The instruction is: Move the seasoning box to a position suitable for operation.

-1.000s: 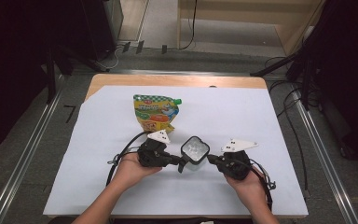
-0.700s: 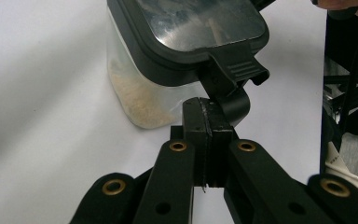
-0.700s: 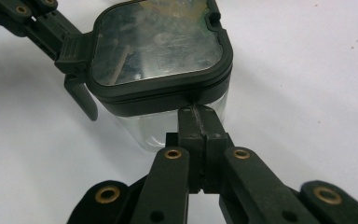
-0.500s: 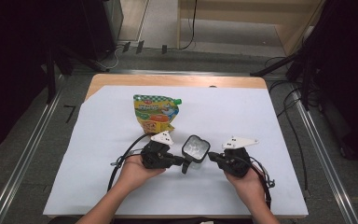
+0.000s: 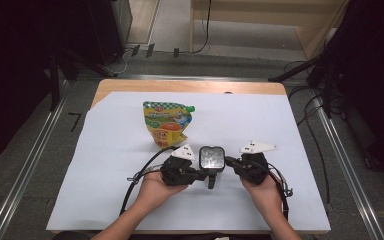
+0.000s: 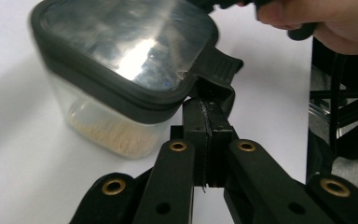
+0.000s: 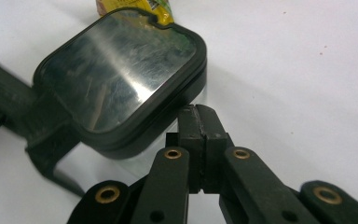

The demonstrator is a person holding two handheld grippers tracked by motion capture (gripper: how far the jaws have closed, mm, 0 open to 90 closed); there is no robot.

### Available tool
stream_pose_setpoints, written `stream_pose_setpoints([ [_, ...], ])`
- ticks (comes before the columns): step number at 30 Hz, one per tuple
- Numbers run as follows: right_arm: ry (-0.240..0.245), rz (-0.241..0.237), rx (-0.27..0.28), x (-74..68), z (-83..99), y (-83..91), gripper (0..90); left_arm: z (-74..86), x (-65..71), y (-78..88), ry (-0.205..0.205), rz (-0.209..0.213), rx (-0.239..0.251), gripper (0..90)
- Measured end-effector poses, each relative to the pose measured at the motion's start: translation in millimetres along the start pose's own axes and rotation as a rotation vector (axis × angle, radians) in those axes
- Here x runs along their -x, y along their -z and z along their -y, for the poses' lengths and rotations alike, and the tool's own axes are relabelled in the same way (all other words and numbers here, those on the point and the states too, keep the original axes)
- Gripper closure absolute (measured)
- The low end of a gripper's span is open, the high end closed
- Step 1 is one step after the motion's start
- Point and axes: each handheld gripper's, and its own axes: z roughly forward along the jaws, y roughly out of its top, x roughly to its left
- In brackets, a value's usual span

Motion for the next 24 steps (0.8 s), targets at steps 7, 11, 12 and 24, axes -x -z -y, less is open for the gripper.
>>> stream_pose_setpoints([
  [7,0.001,-0.011,0.007,0.7,1.1,4.7,90.0,-2.0,4.2,-7.8,-0.002,0.052,-0.031,90.0],
  [11,-0.007,-0.016,0.011,0.1,2.0,13.3,90.0,-1.9,4.9,-4.8,-0.001,0.07,-0.066,88.7],
  [12,-0.007,-0.018,0.012,0.2,2.1,15.4,90.0,-1.0,5.7,-2.8,-0.013,0.071,-0.072,88.2],
  [24,-0.02,-0.072,0.024,-13.5,3.7,52.3,90.0,1.9,-10.5,30.8,0.025,0.015,-0.103,76.1],
])
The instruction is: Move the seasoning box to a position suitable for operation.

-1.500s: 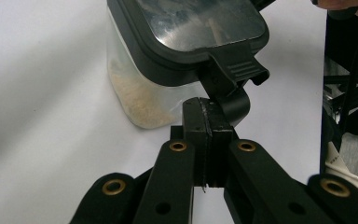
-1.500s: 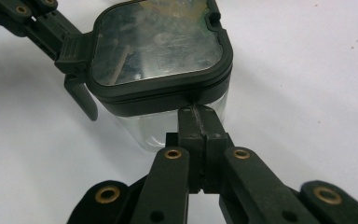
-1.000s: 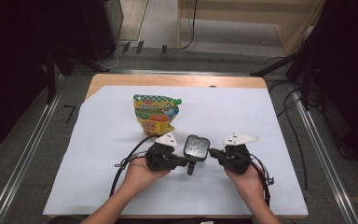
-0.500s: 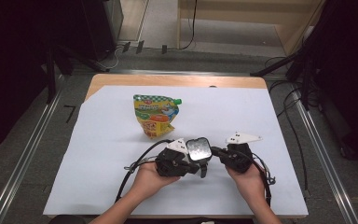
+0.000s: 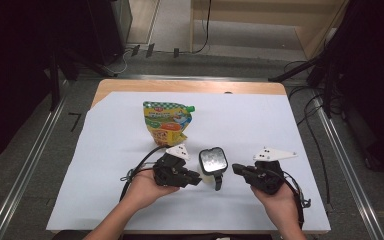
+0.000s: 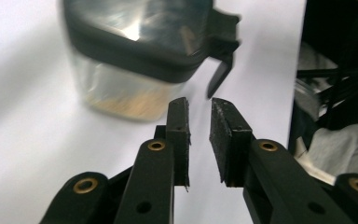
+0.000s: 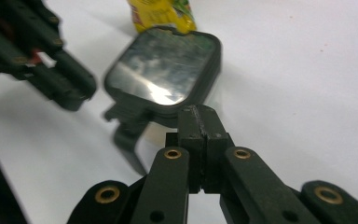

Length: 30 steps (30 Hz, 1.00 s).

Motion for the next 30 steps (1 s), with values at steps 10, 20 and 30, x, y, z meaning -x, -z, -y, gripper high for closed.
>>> stream_pose_setpoints([
  [10,0.063,-0.089,-0.063,-33.7,3.9,-5.3,90.0,4.8,-16.0,12.0,0.004,-0.023,0.041,60.3],
  [20,0.103,-0.138,-0.136,-48.8,10.7,-35.6,90.0,7.1,-25.8,15.9,0.008,-0.032,0.064,53.0],
  [30,0.103,-0.123,-0.176,-45.4,17.0,-52.8,90.0,8.1,-27.6,15.0,0.001,-0.04,0.072,46.8],
])
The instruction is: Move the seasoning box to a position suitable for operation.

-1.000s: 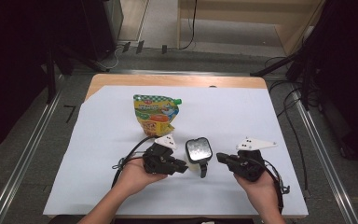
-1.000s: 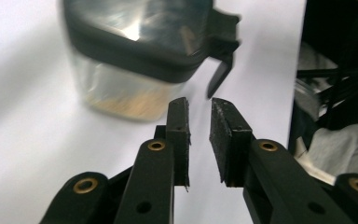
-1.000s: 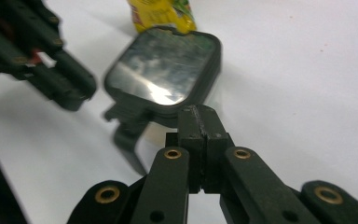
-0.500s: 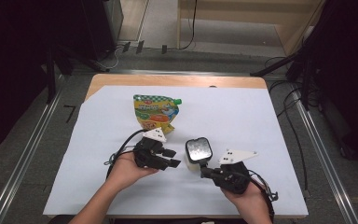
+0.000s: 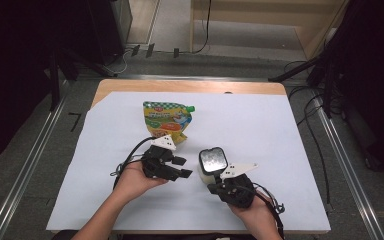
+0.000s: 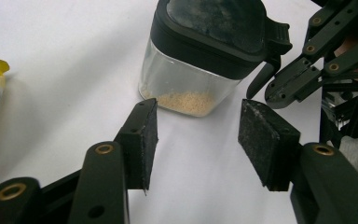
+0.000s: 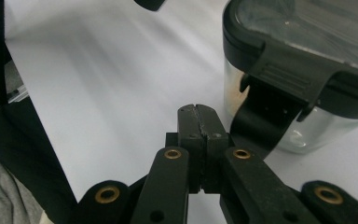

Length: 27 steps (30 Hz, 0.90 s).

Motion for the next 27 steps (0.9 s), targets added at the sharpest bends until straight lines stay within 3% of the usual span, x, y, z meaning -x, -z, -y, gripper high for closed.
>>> stream_pose_setpoints([
  [11,0.008,0.005,-0.023,2.3,2.1,-1.3,90.0,0.9,-0.8,0.0,-0.009,-0.012,-0.002,43.8],
  [27,-0.053,0.042,-0.017,24.6,8.0,11.6,90.0,1.3,-0.6,-0.8,-0.01,-0.014,-0.002,43.2],
])
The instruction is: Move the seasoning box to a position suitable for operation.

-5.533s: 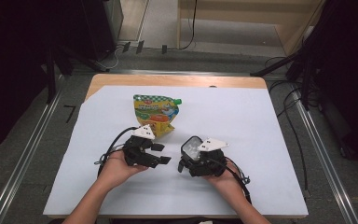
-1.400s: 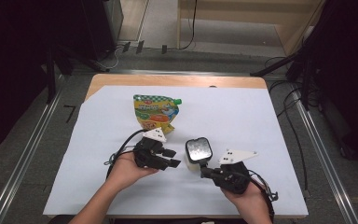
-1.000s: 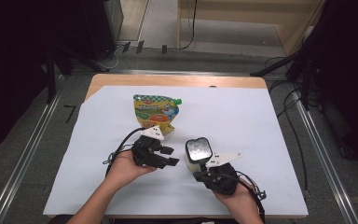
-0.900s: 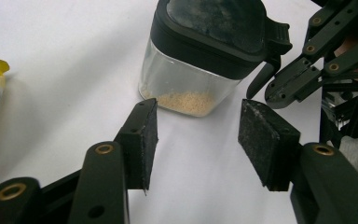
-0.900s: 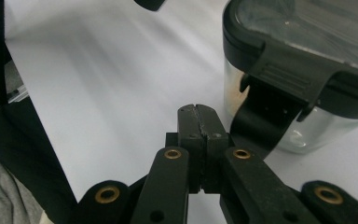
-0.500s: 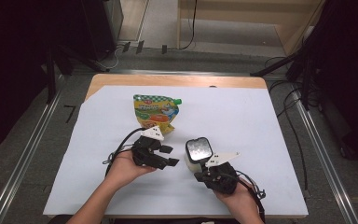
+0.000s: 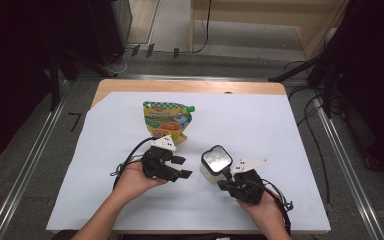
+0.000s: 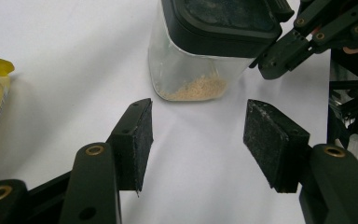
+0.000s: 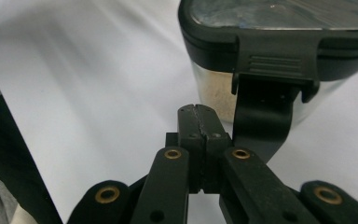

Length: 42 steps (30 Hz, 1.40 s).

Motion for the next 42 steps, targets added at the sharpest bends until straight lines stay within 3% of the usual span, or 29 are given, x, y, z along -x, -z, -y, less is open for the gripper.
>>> stream_pose_setpoints([
  [20,-0.094,0.068,0.024,39.6,7.5,20.3,90.0,-0.3,2.7,-7.2,-0.027,0.015,-0.009,42.7],
  [26,-0.115,0.088,0.031,51.2,7.6,25.1,90.0,-4.6,4.8,-14.7,-0.062,0.022,0.02,43.6],
  [33,-0.134,0.097,0.04,62.6,6.7,29.6,90.0,-13.5,9.9,-27.0,-0.093,0.039,-0.006,43.6],
  [35,-0.129,0.105,0.035,63.0,5.5,31.2,90.0,-18.2,11.1,-28.6,-0.119,0.037,-0.002,44.9],
  [42,-0.146,0.116,0.077,69.8,4.6,45.5,90.0,-33.8,4.0,-30.5,-0.106,0.082,0.023,33.6],
])
